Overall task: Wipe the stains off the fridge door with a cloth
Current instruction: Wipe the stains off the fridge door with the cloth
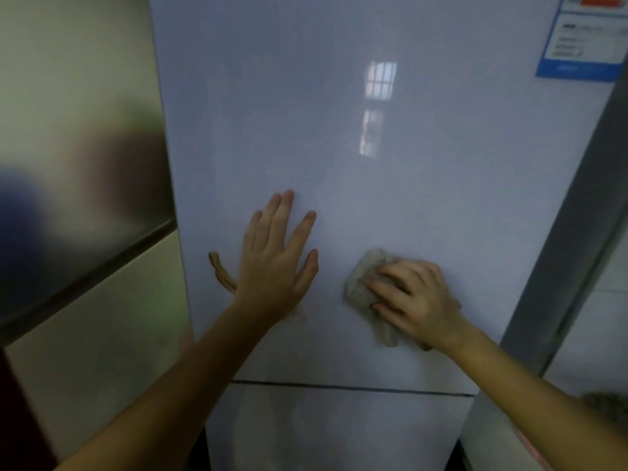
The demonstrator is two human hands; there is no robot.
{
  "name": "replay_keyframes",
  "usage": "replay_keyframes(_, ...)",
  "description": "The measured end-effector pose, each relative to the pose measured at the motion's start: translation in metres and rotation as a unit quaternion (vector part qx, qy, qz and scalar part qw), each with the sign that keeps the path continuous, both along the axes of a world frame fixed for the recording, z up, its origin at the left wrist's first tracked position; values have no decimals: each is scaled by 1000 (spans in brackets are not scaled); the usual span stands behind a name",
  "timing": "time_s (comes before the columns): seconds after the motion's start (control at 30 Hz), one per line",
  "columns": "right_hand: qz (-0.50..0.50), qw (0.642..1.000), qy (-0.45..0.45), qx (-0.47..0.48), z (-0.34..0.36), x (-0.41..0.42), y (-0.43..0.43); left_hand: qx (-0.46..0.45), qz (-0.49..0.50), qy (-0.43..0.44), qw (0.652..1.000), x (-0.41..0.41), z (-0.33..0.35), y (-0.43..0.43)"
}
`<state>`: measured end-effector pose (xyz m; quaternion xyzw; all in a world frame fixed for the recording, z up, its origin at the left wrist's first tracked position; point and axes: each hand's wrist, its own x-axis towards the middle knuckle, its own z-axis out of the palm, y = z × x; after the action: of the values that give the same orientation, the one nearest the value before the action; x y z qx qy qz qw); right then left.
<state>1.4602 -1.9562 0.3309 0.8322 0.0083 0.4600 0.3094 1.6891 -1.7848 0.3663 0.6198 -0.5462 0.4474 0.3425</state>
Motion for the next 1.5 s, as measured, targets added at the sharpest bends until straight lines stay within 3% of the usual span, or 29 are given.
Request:
replay_keyframes(0.13,-39,984,-152,80,33,-34,-14,15,20,-6,1000,0,-2,-2)
replay_keyframes(0.23,-40,973,-192,123,29,-40,-16,20,19,15,1000,-8,-3,-3)
replay_keyframes(0.5,-6,999,-2,36,-54,-43,-19,27,44,29,998,-22,-4,-9)
replay_keyframes(0.63,-21,987,-119,101,-24,-56,-26,39,45,27,998,-21,-4,-7)
replay_keyframes(0.77,-27,934,-272,228,6,-62,-25,42,53,38,997,-24,-4,-6)
replay_keyframes(1.03,-32,929,-286,232,5,-64,-21,42,28,-5,999,-59,-2,-20)
replay_keyframes(1.17,-42,898,-341,275,-14,-63,-16,31,30,12,999,-70,-5,-30)
replay_keyframes(1.3,-35,825,-455,334,-34,-60,-17,21,29,30,999,-76,-9,-37)
replay_keyframes(1.5,8,771,-539,338,11,-60,-19,7,22,12,1000,-71,-11,-37)
